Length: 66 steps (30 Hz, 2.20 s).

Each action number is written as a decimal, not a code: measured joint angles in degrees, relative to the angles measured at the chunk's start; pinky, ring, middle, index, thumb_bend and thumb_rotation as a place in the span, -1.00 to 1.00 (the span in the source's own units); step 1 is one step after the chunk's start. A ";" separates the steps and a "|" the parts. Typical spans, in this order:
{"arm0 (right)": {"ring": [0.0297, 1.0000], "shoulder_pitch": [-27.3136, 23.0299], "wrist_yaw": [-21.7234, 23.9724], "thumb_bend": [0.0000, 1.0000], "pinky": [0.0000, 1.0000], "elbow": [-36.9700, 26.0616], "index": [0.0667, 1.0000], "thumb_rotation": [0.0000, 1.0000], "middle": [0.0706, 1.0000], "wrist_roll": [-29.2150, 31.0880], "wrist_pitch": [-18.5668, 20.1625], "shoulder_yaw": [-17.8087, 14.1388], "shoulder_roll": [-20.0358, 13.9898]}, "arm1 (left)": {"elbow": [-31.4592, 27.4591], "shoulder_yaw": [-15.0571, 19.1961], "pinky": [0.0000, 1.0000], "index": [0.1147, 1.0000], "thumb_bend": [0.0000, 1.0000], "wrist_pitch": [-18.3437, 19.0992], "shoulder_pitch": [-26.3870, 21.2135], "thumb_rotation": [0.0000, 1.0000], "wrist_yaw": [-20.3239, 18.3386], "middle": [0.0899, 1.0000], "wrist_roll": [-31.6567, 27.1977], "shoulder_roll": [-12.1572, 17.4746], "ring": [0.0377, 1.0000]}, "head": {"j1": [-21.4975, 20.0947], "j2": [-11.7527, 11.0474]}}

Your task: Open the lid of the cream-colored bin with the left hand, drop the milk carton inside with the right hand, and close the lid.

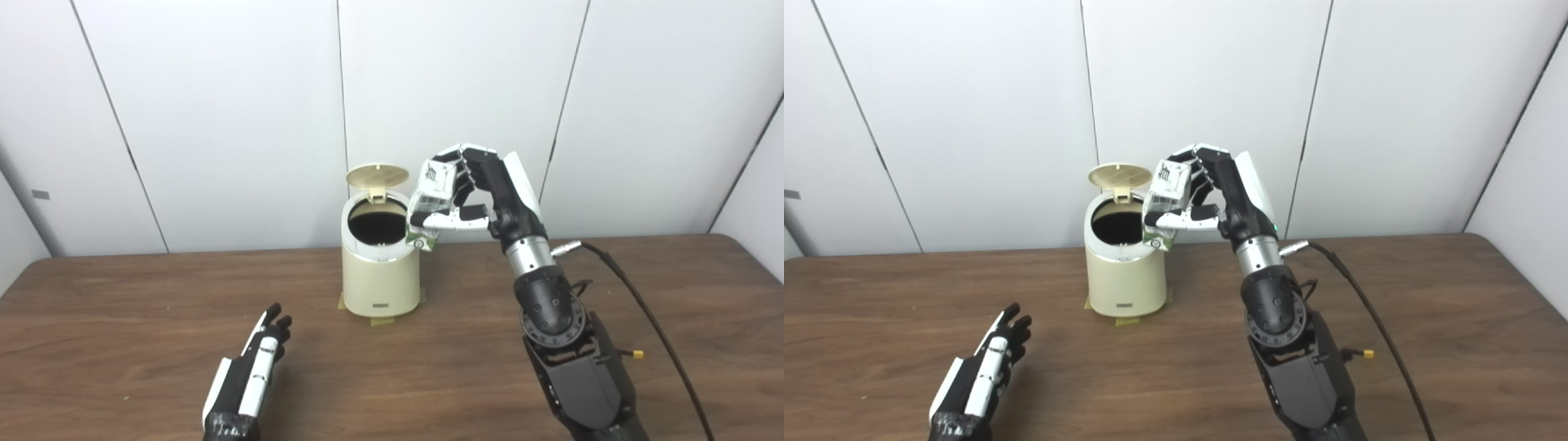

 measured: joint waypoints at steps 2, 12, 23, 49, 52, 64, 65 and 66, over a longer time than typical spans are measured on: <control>-0.32 -0.93 -0.79 0.03 -0.42 2.67 0.00 -1.00 -0.15 0.15 -1.85 -0.08 0.53 | 0.00 -0.33 0.98 0.98 -0.20 -0.54 0.00 0.88 0.00 0.90 0.05 -0.21 0.92 | 0.70 -0.18; -0.31 -5.60 -5.59 0.03 -0.42 11.56 -0.04 -1.00 -0.13 0.25 -7.46 0.00 4.40 | -0.02 -1.59 0.99 0.97 -0.19 -0.94 0.51 0.92 0.45 0.88 1.20 -0.91 0.93 | 2.02 -0.17; -0.31 -7.30 -8.17 0.03 -0.41 17.56 -0.04 -1.00 -0.11 0.73 -9.76 0.25 6.08 | 0.23 -2.65 0.99 0.96 -0.09 -1.23 0.73 0.82 0.87 0.87 2.39 -2.43 0.92 | 3.16 -1.58; -0.23 -10.89 -17.30 0.00 -0.37 28.24 -0.04 -1.00 -0.07 -1.85 -20.61 1.29 7.35 | -4.79 -2.65 0.91 0.95 -0.12 1.00 1.79 0.83 1.45 0.90 1.66 -2.75 0.90 | 2.64 1.94; -0.23 -11.02 -18.63 -0.01 -0.37 30.32 -0.04 -1.00 -0.07 -2.77 -21.72 1.50 7.33 | -4.92 -2.22 0.90 0.95 -0.15 1.01 1.79 0.84 0.65 0.91 0.53 -2.52 0.90 | 2.46 1.93; -0.25 -10.87 -22.78 0.00 -0.35 36.11 -0.05 -1.00 -0.10 -5.23 -24.37 2.63 6.35 | -5.31 -2.32 0.93 0.93 -0.14 1.00 1.80 0.79 -0.23 0.89 0.35 -1.97 0.91 | 1.41 2.28; -0.25 -10.77 -22.85 0.00 -0.35 36.25 -0.05 -1.00 -0.10 -5.29 -24.38 2.65 6.19 | -5.31 -2.33 0.94 0.93 -0.15 0.97 1.81 0.81 -0.26 0.89 0.24 -1.93 0.91 | 1.41 2.29; -0.25 -10.72 -22.91 0.00 -0.34 36.38 -0.05 -1.00 -0.10 -5.40 -24.38 2.67 6.04 | -5.31 -2.33 0.95 0.93 -0.15 0.94 1.82 0.82 -0.28 0.89 0.19 -1.86 0.91 | 1.32 2.20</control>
